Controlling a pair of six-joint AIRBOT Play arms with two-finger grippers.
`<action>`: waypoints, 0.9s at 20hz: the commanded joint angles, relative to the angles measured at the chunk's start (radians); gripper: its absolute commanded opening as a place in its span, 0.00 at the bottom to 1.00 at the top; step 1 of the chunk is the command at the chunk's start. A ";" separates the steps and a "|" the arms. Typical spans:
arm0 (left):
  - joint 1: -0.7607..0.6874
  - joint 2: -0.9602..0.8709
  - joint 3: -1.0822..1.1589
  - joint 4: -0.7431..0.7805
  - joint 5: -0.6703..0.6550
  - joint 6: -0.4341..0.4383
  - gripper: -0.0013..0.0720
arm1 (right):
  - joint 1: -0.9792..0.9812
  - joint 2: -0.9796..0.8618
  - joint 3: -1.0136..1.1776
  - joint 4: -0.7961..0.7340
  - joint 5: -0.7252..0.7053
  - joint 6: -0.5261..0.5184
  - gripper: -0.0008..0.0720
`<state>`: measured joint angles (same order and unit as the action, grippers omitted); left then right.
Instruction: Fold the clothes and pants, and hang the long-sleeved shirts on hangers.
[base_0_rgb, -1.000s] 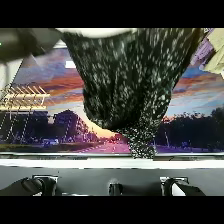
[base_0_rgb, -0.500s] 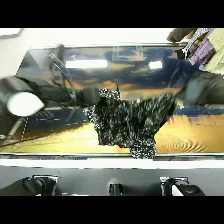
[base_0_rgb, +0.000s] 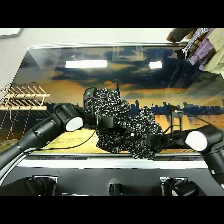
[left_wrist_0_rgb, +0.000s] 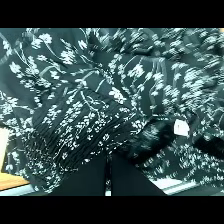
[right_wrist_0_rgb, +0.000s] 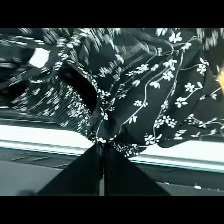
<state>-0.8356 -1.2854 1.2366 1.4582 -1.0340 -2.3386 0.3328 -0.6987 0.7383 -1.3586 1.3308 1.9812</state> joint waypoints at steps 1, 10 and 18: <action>-0.005 -0.016 -0.029 0.011 0.015 -0.019 0.04 | 0.076 0.010 -0.068 -0.080 -0.031 0.154 0.08; -0.007 -0.017 -0.028 0.009 0.067 -0.019 0.04 | 0.076 0.010 0.137 -0.076 0.086 0.404 0.62; -0.007 -0.017 -0.028 0.019 0.068 -0.018 0.04 | 0.076 -0.233 0.193 -0.092 0.207 0.372 0.67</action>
<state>-0.8421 -1.3014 1.2087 1.4734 -0.9688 -2.3569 0.4080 -0.8406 0.9199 -1.4368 1.4975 2.3802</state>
